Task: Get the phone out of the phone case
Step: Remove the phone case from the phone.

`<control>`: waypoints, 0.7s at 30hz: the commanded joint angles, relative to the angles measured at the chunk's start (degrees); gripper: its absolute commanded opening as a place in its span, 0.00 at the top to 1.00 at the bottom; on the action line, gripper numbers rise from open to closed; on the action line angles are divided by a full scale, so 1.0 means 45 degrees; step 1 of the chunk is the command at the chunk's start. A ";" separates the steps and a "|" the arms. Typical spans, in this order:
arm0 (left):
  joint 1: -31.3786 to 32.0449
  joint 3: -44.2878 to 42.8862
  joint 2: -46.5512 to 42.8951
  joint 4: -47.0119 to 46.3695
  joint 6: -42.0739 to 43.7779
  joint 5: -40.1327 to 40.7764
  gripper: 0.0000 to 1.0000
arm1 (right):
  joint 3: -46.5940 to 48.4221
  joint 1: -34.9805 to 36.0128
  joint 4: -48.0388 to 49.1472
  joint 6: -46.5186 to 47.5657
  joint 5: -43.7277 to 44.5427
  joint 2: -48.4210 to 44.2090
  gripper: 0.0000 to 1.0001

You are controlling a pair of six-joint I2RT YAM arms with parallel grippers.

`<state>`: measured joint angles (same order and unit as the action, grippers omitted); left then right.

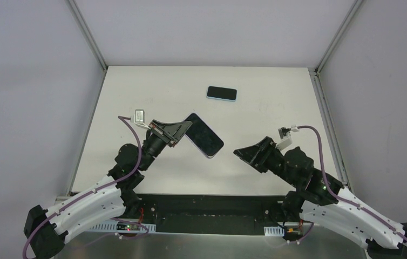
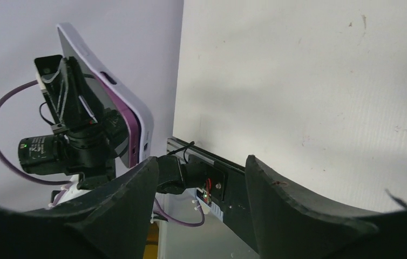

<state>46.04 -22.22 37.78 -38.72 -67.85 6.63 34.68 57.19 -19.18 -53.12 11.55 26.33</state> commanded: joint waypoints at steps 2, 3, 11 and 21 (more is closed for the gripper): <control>-0.0029 -0.0074 -0.0315 -0.1689 0.0079 0.0996 1.00 | -0.0069 -0.0034 0.1957 -0.0371 -0.1020 -0.0005 0.36; -0.0021 -0.0079 -0.0293 -0.1691 0.0064 0.1067 1.00 | -0.0201 -0.0018 0.2555 -0.0513 -0.1309 0.0142 0.36; -0.0024 -0.0226 -0.0173 -0.1713 -0.0156 0.1195 1.00 | -0.0548 0.0006 0.5340 -0.1527 -0.1730 0.1547 0.38; -0.0027 -0.0322 -0.0085 -0.1708 -0.0283 0.1076 1.00 | -0.0386 0.0005 0.4501 -0.1994 -0.1054 0.2307 0.46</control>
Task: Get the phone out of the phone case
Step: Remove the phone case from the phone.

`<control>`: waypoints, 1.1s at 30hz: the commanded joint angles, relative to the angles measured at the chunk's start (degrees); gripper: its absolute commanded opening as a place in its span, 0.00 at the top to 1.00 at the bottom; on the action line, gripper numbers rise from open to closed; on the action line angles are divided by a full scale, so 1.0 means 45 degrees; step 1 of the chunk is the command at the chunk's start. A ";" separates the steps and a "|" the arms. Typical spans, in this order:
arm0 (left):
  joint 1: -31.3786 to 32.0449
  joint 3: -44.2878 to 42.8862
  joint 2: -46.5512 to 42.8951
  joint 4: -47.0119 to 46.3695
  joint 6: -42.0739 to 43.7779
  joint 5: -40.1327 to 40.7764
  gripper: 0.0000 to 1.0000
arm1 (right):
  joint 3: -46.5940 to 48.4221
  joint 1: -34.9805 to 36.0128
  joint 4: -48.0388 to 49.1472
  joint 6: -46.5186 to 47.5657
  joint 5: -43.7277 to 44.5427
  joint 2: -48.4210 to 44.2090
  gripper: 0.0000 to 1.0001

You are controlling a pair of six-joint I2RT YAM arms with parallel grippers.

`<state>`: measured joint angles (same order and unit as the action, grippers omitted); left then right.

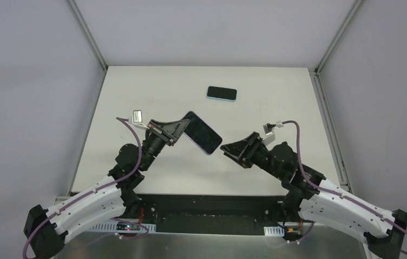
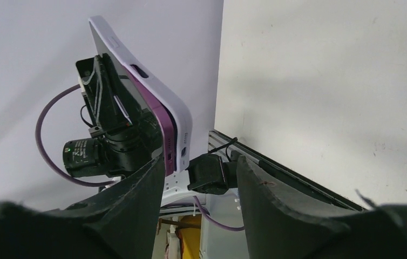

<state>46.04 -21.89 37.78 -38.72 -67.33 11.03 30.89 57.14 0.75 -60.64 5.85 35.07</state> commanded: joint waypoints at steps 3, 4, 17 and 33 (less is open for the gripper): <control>-0.0017 -0.0390 -0.0038 -0.1709 -0.0409 0.0038 1.00 | 0.0493 0.0004 0.0038 -0.0470 0.0214 0.0550 0.47; -0.0017 -0.0402 -0.0051 -0.1708 -0.0409 -0.0006 1.00 | 0.0539 0.0010 -0.0037 -0.0469 0.0223 0.0616 0.47; -0.0017 -0.0357 -0.0071 -0.1690 -0.0278 -0.0105 1.00 | 0.0671 0.0034 -0.0431 -0.0358 0.0320 0.0539 0.44; -0.0020 -0.0560 0.0201 -0.1689 -0.0292 -0.0378 1.00 | 0.0898 0.0034 -0.0910 -0.0105 0.0486 0.0469 0.44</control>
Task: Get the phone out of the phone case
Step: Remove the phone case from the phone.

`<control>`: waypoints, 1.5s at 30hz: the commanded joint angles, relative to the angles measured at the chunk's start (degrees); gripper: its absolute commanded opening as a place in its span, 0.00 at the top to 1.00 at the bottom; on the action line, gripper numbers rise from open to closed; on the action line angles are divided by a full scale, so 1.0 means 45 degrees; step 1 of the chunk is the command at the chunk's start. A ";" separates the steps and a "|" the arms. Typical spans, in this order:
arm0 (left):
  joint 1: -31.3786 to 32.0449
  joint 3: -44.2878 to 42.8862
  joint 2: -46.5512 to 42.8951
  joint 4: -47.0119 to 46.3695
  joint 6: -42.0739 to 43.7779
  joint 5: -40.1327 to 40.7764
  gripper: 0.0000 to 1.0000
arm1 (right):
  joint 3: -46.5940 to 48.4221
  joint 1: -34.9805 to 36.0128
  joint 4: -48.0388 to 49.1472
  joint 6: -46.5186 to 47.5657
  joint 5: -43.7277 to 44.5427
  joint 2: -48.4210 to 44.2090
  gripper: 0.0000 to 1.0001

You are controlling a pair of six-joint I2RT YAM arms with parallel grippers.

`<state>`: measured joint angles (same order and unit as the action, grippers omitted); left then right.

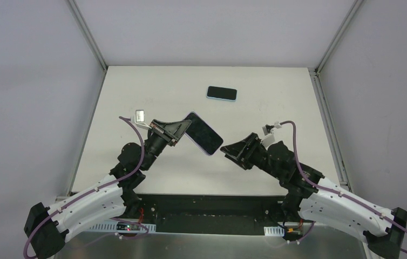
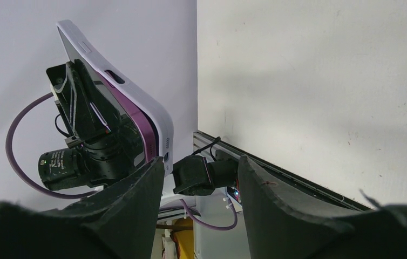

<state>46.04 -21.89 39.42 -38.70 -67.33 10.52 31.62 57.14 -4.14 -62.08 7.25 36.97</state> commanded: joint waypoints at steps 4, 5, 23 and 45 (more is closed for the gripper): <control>-0.0018 -0.0564 -0.0145 -0.1693 -0.0340 -0.0314 1.00 | 0.0782 0.0033 0.0217 0.0211 0.0169 0.0121 0.44; -0.0017 -0.0585 -0.0129 -0.1693 -0.0349 -0.0352 1.00 | 0.0786 0.0035 0.0220 0.0216 0.0163 0.0138 0.44; 0.0001 -0.0728 0.0036 -0.1708 -0.0700 -0.0987 1.00 | 0.0689 0.0033 0.0813 -0.0072 0.0155 0.0648 0.47; 0.0081 -0.0648 -0.0269 -0.1699 -0.0506 -0.0649 1.00 | 0.0494 0.0035 0.0505 0.0601 -0.0529 -0.0051 0.44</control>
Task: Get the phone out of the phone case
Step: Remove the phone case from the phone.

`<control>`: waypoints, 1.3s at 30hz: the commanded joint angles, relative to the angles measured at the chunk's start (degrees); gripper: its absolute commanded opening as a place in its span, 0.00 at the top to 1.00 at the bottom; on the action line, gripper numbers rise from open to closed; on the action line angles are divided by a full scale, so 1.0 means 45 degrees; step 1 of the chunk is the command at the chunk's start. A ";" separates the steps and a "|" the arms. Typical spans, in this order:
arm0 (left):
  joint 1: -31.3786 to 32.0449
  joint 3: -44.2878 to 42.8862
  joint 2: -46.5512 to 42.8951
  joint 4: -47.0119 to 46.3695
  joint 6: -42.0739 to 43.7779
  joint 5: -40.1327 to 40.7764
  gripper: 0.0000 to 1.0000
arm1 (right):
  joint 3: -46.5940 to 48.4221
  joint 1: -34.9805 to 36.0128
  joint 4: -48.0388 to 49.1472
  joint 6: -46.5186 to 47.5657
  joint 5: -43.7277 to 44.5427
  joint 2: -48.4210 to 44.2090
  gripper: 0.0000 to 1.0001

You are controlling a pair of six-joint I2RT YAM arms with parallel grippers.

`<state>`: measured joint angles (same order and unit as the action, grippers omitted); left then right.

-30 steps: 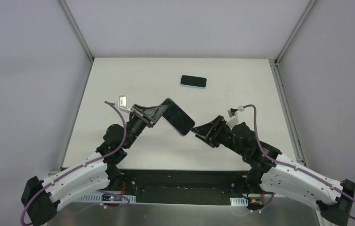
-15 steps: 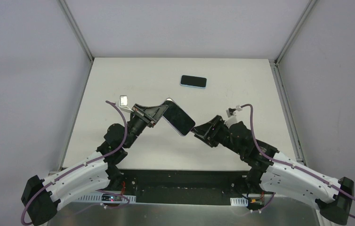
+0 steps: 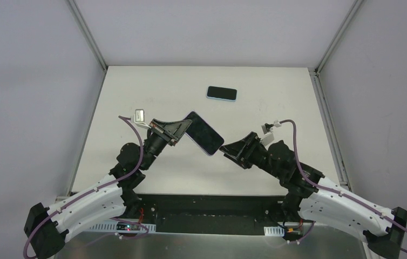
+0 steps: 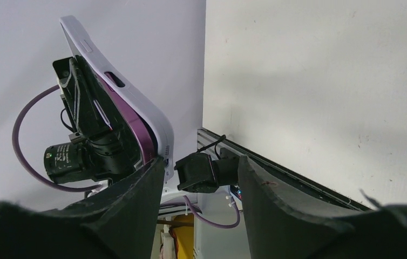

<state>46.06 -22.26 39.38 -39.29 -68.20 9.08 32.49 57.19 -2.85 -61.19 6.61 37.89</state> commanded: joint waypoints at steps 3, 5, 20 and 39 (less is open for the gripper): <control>0.0074 -0.0599 -0.0264 -0.1580 -0.0312 -0.0356 1.00 | 0.0377 0.0040 0.0188 0.0414 -0.0406 -0.0270 0.44; 0.0076 -0.0600 -0.0290 -0.1564 -0.0302 -0.0372 1.00 | 0.0365 0.0045 0.0244 0.0431 -0.0320 -0.0301 0.44; 0.0075 -0.0632 -0.0213 -0.1562 -0.0287 -0.0421 1.00 | 0.0425 0.0040 0.0484 0.0361 -0.0234 -0.0359 0.42; 0.0094 -0.1049 0.0141 -0.1567 -0.0488 -0.1078 1.00 | 0.0512 0.0044 0.1120 -0.0208 0.0265 0.0274 0.44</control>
<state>46.06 -23.29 40.49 -39.97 -68.18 7.53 32.51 57.19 -2.35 -60.88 6.42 38.44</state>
